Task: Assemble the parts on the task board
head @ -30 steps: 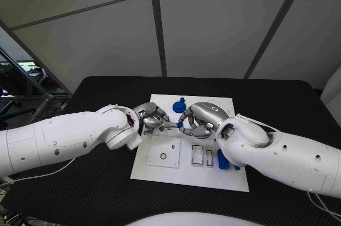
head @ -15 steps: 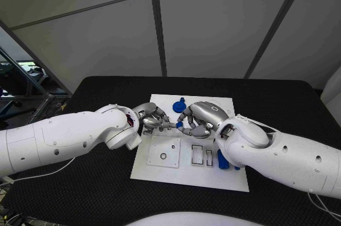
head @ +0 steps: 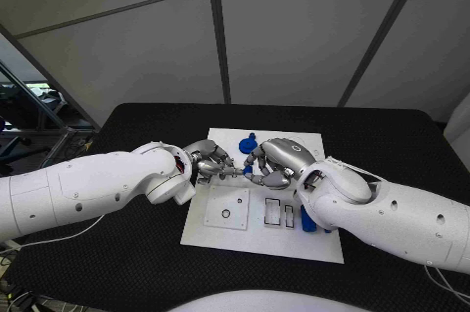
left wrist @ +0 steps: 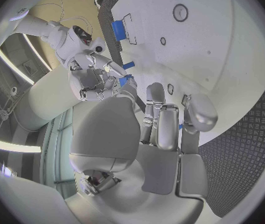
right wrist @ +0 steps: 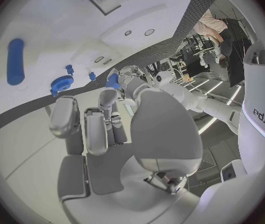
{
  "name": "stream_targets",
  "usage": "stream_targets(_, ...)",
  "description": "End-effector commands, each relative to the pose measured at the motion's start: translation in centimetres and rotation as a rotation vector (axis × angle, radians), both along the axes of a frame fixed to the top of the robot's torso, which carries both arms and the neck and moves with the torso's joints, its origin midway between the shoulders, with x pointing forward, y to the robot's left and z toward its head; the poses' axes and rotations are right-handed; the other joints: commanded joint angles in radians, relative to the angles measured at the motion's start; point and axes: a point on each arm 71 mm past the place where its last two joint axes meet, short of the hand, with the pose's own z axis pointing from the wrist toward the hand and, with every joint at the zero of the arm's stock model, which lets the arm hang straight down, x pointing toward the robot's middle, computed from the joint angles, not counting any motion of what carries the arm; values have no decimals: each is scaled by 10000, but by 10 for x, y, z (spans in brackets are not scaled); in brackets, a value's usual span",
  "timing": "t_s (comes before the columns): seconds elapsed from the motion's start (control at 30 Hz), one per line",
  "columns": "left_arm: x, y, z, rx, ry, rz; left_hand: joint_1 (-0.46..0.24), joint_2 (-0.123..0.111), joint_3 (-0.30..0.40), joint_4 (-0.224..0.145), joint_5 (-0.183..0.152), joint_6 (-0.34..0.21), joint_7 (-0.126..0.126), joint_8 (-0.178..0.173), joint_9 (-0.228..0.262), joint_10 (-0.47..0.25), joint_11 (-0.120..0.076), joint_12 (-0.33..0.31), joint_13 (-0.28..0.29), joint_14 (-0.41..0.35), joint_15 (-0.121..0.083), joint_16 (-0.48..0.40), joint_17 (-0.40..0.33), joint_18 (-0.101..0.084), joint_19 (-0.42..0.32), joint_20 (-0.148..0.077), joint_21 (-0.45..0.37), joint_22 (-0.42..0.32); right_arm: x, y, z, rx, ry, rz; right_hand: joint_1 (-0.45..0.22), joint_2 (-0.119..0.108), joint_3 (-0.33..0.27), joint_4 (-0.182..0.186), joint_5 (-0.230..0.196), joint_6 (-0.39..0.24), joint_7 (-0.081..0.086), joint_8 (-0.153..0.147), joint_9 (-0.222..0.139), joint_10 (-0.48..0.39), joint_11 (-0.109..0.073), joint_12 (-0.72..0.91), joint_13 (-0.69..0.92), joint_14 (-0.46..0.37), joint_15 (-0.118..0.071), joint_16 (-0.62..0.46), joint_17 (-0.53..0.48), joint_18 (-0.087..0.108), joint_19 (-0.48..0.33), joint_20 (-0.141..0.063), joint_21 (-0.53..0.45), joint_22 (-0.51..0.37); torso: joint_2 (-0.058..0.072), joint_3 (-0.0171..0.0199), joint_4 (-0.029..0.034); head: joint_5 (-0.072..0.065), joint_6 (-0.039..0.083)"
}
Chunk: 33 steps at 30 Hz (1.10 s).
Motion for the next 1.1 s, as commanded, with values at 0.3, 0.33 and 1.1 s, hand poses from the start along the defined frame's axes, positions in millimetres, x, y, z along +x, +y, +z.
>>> stream_targets(0.3, 0, -1, 0, 69, -48, -22, -17, 35, -48, -8, 26, 39, -53, 72, -20, 35, -57, 61, 3, 65, -42, 79, 19, -165, 73, -19, 94, 64, -3, 7, 4, 98, -149, 312, 23, 48, -24, -48, -14, 344, -265, 240, 649, 91, -27, 21, 24, 527, -72, 33, 490, -77, 73, -30, 39, 31, -5, 1, -1, 25, -21)
stream_targets(0.33, 0, -1, 0, 68, -49, -23, -17, 35, -48, -8, 26, 39, -53, 72, -20, 35, -57, 61, 3, 65, -42, 79, 19, -165, 73, -19, 94, 64, -3, 8, 4, 87, -145, 315, 23, 48, -24, -48, -14, 344, -265, 240, 649, 91, -27, 21, 24, 527, -72, 33, 490, -77, 73, -30, 39, 31, -5, 1, -1, 25, -21)
stream_targets(1.1, 2, 16, 0, 204, -102, 335, 21, 31, -44, -34, 33, 34, -67, 85, -29, 34, -68, 66, 1, 68, -46, 85, 17, -165, 70, -21, 108, 81, 5, 6, -4, -915, -64, -4, 16, 50, -54, -63, -180, 355, -274, 247, 685, 136, -33, 9, 56, 536, -81, 46, 522, -85, 95, -46, 53, 55, -9, -4, -2, 4, -29)
